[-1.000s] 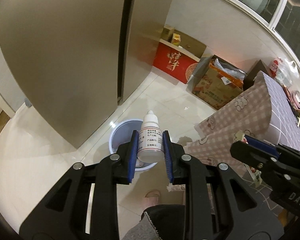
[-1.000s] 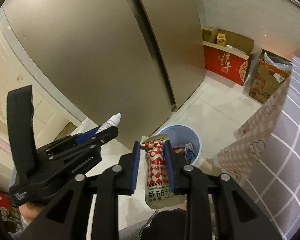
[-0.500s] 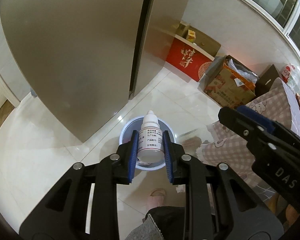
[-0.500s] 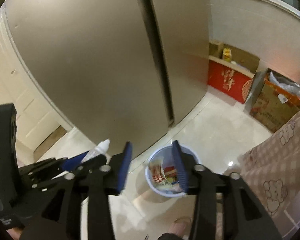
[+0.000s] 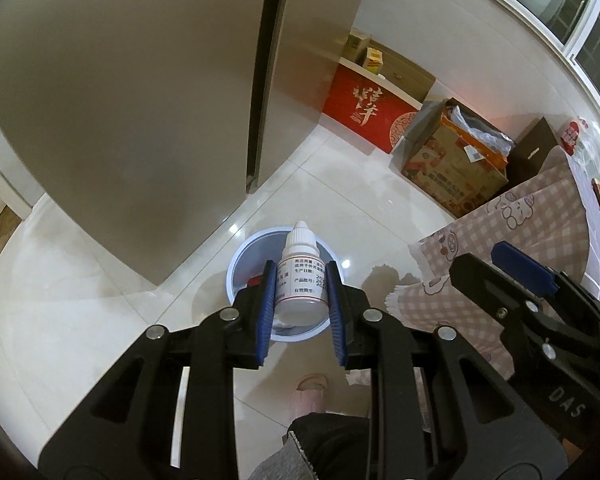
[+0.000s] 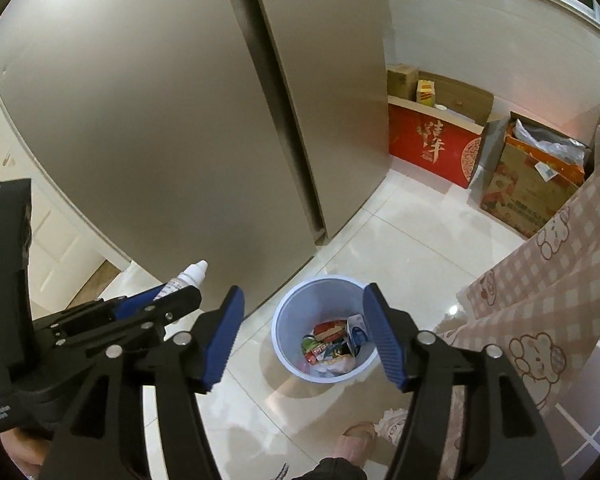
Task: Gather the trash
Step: 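Open the left gripper to drop the small white bottle into the bin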
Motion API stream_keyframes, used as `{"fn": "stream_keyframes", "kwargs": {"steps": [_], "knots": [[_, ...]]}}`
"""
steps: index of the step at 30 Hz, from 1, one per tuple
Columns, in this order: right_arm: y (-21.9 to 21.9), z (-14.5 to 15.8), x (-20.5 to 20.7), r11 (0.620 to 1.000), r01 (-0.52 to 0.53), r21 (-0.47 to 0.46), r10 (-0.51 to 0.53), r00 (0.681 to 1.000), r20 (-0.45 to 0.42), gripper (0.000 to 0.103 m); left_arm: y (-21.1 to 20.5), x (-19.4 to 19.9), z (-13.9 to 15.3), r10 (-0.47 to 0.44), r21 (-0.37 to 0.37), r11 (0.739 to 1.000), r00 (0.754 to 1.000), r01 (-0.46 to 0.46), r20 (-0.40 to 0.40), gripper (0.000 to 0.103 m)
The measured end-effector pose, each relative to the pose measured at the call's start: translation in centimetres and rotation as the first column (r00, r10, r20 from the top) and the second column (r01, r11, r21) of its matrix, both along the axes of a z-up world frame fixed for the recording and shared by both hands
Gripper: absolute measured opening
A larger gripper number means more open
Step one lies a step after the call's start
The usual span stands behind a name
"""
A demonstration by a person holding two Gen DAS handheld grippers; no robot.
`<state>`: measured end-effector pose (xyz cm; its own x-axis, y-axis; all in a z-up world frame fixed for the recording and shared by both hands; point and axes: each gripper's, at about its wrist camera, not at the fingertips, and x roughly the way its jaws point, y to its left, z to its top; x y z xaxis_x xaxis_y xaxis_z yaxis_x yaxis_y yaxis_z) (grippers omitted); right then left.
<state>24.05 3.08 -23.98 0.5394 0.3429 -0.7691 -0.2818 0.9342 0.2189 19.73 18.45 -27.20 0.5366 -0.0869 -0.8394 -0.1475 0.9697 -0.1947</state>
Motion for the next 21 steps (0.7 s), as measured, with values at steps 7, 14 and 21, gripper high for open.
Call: {"fn": "stream_keyframes", "kwargs": {"steps": [7,14,21], "knots": [[-1.3,1.3,0.2,1.0,0.03,0.011,-0.03,0.998,0.055,0.064,-0.7,1.6,0.5,-0.016,0.02,1.0,1.0,0.016,0.004,0.024],[-3.1,2.3,0.0,0.996,0.074,0.039,-0.078,0.992,0.102,0.064,-1.2,2.7,2.4,0.022,0.041,0.999,0.999,-0.023,0.039,0.076],[-4.1,3.1,-0.9,0.995,0.082,0.051,-0.087,0.991,0.103,0.064,-2.0,1.2,3.5,0.022,0.055,0.998,0.998,-0.025,0.059,0.076]]}}
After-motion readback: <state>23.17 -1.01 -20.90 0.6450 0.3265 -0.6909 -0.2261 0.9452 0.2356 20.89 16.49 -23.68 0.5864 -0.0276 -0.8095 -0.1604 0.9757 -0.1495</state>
